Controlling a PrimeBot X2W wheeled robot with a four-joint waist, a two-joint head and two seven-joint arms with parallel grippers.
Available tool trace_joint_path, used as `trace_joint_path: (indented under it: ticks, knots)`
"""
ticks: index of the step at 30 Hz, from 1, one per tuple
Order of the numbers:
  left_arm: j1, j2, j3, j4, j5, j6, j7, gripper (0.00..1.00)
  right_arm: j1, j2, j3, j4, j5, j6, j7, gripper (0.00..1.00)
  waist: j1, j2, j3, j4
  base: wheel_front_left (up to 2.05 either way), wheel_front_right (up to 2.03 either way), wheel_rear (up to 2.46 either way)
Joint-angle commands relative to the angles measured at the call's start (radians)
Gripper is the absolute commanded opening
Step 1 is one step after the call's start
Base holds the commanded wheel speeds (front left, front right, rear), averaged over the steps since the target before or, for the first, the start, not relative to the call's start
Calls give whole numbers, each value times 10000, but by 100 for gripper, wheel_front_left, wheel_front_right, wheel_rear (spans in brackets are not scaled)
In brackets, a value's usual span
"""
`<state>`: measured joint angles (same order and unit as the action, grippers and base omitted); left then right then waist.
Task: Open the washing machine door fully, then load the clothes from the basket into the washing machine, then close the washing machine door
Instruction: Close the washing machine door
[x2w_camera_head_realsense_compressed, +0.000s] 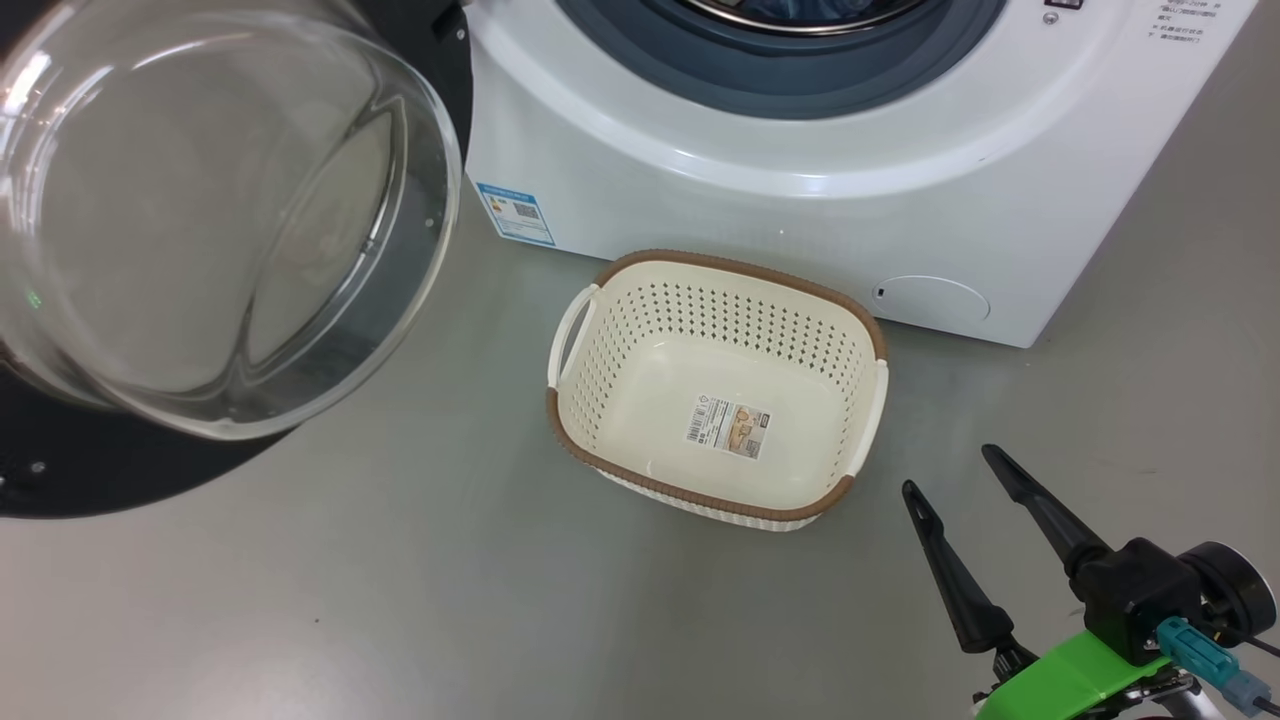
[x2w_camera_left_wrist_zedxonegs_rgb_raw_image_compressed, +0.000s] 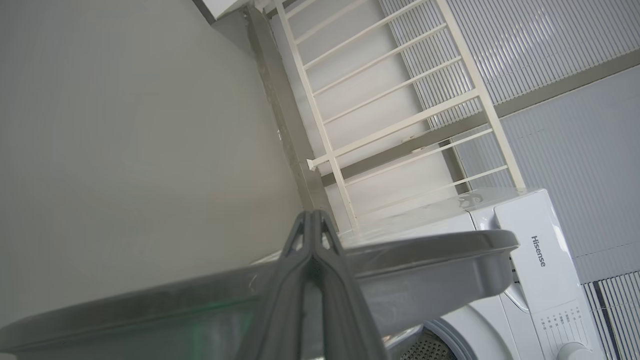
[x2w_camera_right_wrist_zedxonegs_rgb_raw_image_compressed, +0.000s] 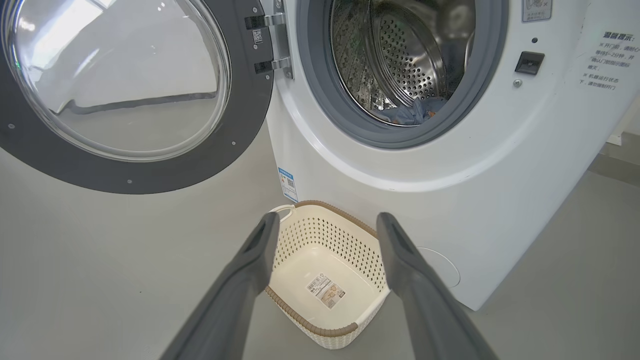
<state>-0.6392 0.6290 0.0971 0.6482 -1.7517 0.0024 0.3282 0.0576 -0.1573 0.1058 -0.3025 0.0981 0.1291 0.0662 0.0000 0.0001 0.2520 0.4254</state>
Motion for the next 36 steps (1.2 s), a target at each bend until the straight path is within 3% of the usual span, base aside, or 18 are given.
trace_joint_path:
  ticks: [1, 24, 36]
  knots:
    - [-87, 556, 50, -321, -57, -143, 482, 0, -331, -75, 193, -296, 73, 16, 8, 100, 0, -1, -4, 22, 0, 0, 0]
    - [1458, -148, 315, -2066, -1292, -876, 2322, 0, -445, 119, 58, -283, -6, 16, -141, 100, 0, -1, -134, 204, 0, 0, 0]
    - [2445, -721, 118, -4075, -1867, -1060, 3312, 0, -335, 423, -96, -128, -14, 16, -507, 100, 0, -1, -506, 80, 0, 0, 0]
